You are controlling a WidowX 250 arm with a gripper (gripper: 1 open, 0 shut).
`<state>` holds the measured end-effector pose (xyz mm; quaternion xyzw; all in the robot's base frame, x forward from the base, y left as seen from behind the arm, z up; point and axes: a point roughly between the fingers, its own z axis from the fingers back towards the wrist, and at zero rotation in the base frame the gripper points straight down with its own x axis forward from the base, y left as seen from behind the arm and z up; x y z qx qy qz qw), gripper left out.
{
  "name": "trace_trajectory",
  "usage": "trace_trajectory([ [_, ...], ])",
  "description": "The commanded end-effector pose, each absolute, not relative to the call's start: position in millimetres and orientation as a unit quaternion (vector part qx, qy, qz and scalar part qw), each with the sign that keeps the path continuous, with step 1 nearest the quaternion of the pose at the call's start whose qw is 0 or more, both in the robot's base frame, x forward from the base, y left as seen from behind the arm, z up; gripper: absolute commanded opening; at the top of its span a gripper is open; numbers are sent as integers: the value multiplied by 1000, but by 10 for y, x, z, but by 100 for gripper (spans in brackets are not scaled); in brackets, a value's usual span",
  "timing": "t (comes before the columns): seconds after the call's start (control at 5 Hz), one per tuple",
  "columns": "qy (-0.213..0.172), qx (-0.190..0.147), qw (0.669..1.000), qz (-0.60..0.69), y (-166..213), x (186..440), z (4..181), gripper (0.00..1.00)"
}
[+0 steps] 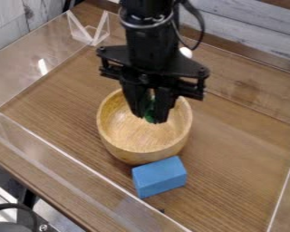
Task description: Put the green marker in the brown bowl
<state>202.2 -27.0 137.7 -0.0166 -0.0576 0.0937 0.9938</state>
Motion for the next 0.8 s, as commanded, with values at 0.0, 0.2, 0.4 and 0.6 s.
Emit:
trace_trajectory([
  [0.0,-73,-13,993,92,-208,2086,1385,0],
  [0.2,-74,-10,993,88,-169,2110,1325,0],
  [0.4,-74,-7,994,85,-136,2135,1265,0],
  [0.6,-75,-4,994,83,-108,2158,1219,0],
])
